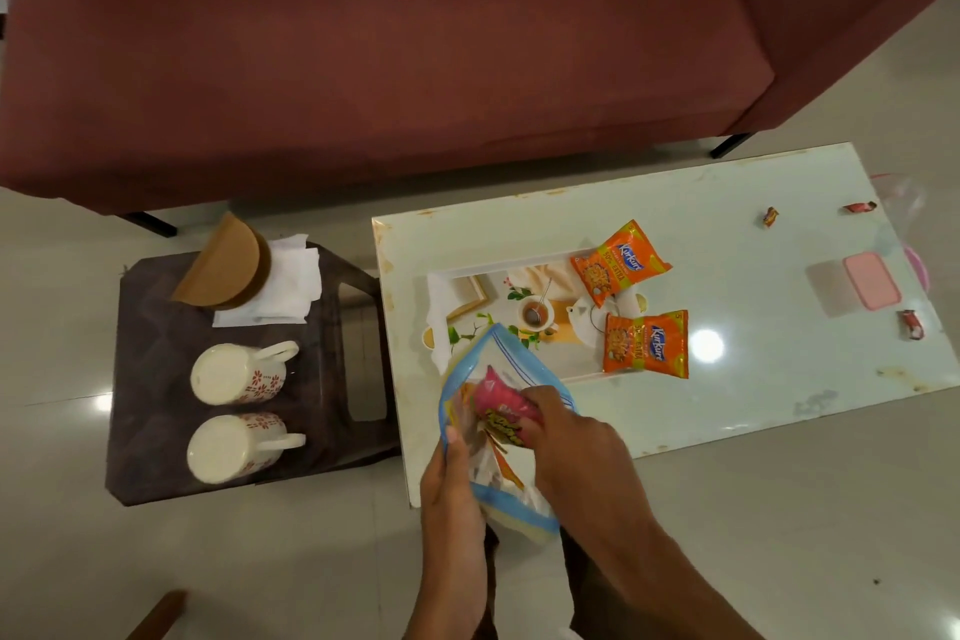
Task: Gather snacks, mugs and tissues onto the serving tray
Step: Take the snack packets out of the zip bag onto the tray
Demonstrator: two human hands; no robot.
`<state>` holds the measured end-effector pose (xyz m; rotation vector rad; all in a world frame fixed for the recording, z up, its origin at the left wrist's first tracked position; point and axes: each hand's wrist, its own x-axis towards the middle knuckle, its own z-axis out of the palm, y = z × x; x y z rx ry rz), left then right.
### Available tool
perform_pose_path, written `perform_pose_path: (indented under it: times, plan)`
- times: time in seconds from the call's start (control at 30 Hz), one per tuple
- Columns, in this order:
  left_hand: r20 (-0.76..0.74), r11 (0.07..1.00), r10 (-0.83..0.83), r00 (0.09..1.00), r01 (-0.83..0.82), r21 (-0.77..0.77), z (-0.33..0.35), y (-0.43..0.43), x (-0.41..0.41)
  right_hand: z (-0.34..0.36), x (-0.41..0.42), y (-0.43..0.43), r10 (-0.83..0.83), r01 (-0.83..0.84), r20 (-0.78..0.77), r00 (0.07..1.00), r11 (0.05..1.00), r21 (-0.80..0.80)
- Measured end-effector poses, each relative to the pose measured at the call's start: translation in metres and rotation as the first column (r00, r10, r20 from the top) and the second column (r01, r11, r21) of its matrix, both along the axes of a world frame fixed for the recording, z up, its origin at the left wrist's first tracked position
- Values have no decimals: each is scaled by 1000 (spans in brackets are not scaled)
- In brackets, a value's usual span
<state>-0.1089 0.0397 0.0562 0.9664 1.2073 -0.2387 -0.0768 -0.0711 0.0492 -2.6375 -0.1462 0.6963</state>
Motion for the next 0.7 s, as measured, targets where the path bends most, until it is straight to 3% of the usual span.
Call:
perform_pose_path:
  times: [0.13, 0.27, 0.4, 0.5, 0.7]
  plan:
    - [64, 995, 61, 996, -56, -85, -6, 13, 2, 50, 12, -29, -338, 285, 123, 933, 904, 320]
    - [90, 989, 104, 990, -94, -118, -5, 13, 9, 67, 44, -71, -577, 401, 195, 793, 736, 545]
    - [108, 986, 101, 989, -85, -146, -2, 7, 13, 32, 90, -107, -601, 420, 302, 740, 763, 491]
    - [132, 988, 68, 989, -49, -144, 0, 3, 11, -31, 129, -128, -626, 503, 267, 733, 763, 405]
    - [133, 978, 69, 989, -41, -205, -5, -3, 9, -150, 183, -140, -476, 439, 179, 861, 873, 213]
